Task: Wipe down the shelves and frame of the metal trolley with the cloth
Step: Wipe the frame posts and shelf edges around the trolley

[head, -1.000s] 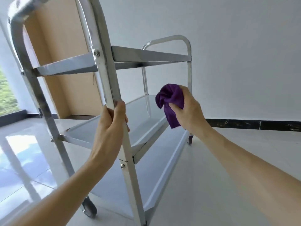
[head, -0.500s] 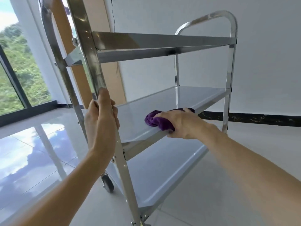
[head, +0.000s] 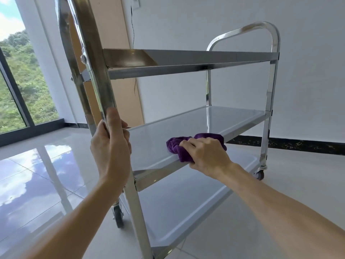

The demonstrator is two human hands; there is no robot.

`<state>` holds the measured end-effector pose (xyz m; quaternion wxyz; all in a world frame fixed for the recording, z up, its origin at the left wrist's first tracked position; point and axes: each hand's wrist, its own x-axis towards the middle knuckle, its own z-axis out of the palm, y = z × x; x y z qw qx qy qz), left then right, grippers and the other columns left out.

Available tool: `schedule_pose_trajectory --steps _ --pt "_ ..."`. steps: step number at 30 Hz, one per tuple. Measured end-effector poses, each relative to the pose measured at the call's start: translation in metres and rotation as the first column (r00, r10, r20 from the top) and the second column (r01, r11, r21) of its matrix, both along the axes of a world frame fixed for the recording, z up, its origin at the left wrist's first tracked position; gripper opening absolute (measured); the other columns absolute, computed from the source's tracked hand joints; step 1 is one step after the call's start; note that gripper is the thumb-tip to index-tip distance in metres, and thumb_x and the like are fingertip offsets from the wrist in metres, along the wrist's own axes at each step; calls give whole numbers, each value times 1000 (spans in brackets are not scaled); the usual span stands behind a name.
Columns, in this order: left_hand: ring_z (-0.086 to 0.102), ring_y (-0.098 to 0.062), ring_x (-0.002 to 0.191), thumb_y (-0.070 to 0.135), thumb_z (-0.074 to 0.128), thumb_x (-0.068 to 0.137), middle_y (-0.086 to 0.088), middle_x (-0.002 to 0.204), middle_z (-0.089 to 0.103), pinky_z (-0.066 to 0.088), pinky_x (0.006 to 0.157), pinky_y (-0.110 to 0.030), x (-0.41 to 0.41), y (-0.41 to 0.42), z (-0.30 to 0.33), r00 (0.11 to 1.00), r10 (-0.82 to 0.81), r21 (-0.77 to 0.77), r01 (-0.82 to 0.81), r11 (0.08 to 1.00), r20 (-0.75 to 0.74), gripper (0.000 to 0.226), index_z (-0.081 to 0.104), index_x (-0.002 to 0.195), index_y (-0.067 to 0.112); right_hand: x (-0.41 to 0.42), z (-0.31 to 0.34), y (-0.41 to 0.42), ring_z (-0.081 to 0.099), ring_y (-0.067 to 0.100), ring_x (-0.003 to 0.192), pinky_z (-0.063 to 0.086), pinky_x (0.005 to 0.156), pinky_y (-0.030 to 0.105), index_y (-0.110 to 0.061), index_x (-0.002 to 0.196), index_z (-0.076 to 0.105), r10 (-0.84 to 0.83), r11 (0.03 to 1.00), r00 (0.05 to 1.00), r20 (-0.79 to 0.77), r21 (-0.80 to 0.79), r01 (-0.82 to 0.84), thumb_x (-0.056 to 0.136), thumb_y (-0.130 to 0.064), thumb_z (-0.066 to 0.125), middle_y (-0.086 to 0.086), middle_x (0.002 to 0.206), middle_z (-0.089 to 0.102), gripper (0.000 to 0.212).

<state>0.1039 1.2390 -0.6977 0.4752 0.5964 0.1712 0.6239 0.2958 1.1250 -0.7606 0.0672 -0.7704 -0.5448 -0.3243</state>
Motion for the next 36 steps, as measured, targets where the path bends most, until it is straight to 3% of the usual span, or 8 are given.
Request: schedule_pose_trajectory --steps 9,20,22,24,27,29,32,36 --pt "43 -16 47 72 45 89 2 55 49 38 39 -25 5 8 1 998 -60 11 60 998 -1 54 57 72 22 -11 0 -20 64 28 92 44 73 36 -20 133 46 -64 997 998 20 34 63 86 -24 65 0 111 62 51" --pt "47 -19 50 57 39 97 -2 63 51 43 49 -30 -2 35 5 940 -321 46 328 944 -112 52 55 94 8 -25 -4 -44 65 25 73 55 62 41 -22 109 68 -65 989 995 78 134 54 53 -26 94 -5 86 69 63" --pt "48 -17 52 57 40 96 0 65 53 45 49 -29 -2 36 6 938 -328 38 334 942 -117 45 56 94 15 -25 -1 -51 66 24 78 56 67 42 -25 113 67 -4 993 1000 11 121 3 55 -33 95 -8 92 71 65" --pt "51 -14 54 57 42 95 3 67 57 48 51 -27 -2 39 7 937 -327 24 332 943 -126 43 58 97 17 -23 9 -61 64 15 88 52 78 36 -38 116 62 148 983 966 -211 141 -120 73 -38 86 -17 98 70 50" --pt "59 -20 61 59 41 94 -2 78 65 53 57 -30 -3 44 10 924 -339 -1 345 939 -175 48 60 106 16 -30 36 -72 66 1 97 46 82 14 -48 109 61 444 890 711 -546 358 -281 93 -24 69 -24 103 70 29" --pt "65 -28 71 58 39 94 -10 92 70 56 67 -37 -6 47 16 901 -362 -15 369 929 -240 51 60 113 15 -41 62 -75 67 2 97 45 80 7 -43 107 66 561 801 644 -520 537 -264 93 -26 67 -19 101 72 23" --pt "68 -34 95 58 37 96 -15 104 69 54 86 -45 -12 53 37 891 -333 -2 350 937 -307 50 61 115 19 -65 115 -76 68 6 92 45 74 7 -38 109 68 621 712 690 -372 637 -297 92 -25 68 -16 97 73 21" --pt "65 -29 101 57 33 100 -10 114 67 52 78 -37 -19 58 100 938 -298 27 307 951 -178 54 58 124 15 -97 206 -74 65 6 86 51 69 17 -36 110 65 559 662 821 -112 656 -361 93 -11 67 -21 90 68 31"
